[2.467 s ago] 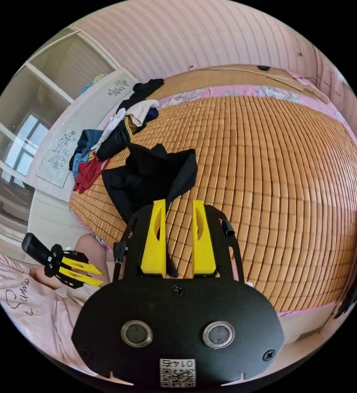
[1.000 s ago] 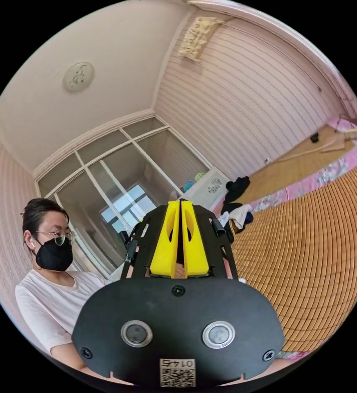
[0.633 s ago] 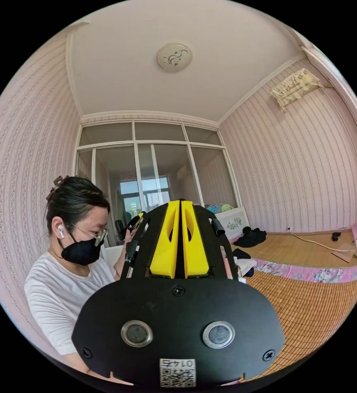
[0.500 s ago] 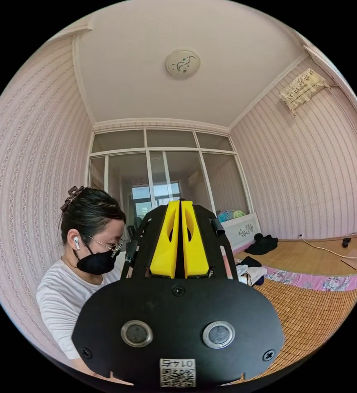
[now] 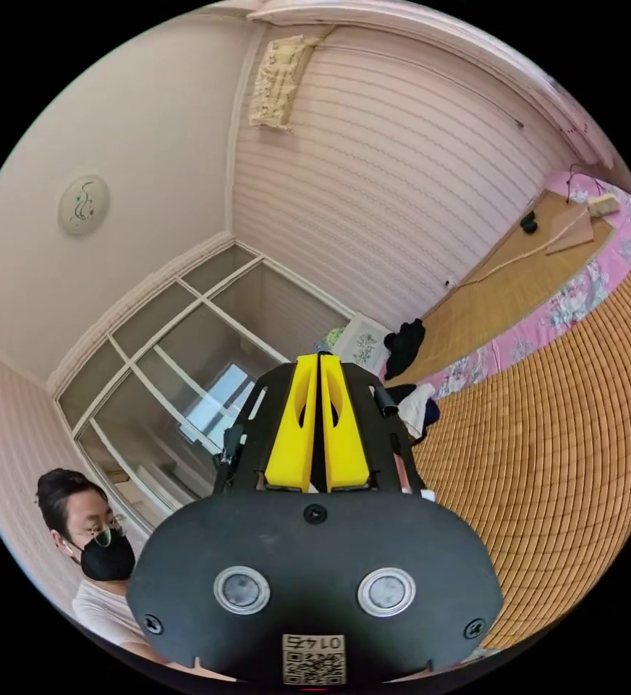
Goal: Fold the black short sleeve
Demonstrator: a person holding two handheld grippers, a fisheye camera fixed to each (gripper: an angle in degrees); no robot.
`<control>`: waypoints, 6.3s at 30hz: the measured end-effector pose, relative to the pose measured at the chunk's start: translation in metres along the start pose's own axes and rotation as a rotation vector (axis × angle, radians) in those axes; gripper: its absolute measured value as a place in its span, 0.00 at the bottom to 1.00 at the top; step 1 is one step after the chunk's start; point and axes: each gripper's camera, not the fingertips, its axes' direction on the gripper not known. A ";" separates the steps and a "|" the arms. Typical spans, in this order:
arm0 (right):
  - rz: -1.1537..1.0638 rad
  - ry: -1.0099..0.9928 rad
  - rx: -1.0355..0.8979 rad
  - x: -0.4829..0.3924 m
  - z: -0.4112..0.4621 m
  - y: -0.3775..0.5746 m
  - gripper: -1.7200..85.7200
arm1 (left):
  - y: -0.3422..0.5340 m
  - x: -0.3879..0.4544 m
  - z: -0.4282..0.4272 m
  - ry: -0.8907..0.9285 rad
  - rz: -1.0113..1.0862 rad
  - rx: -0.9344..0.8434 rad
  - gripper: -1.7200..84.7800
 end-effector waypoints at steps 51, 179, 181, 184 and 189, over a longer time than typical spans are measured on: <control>-0.385 0.598 -1.177 0.180 0.678 0.215 0.11 | 0.434 -0.174 0.317 -0.197 -0.260 -0.768 0.01; -0.371 0.587 -1.104 0.223 0.829 0.255 0.02 | 0.566 -0.185 0.304 -0.250 -0.258 -0.637 0.02; -0.285 0.503 -0.980 0.222 0.797 0.228 0.02 | 0.557 -0.164 0.294 -0.227 -0.133 -0.549 0.02; -0.196 0.463 -0.821 0.222 0.729 0.193 0.03 | 0.545 -0.120 0.282 -0.095 0.096 -0.469 0.04; -0.082 0.658 -0.789 0.260 0.637 0.196 0.05 | 0.547 -0.092 0.287 0.046 0.100 -0.559 0.09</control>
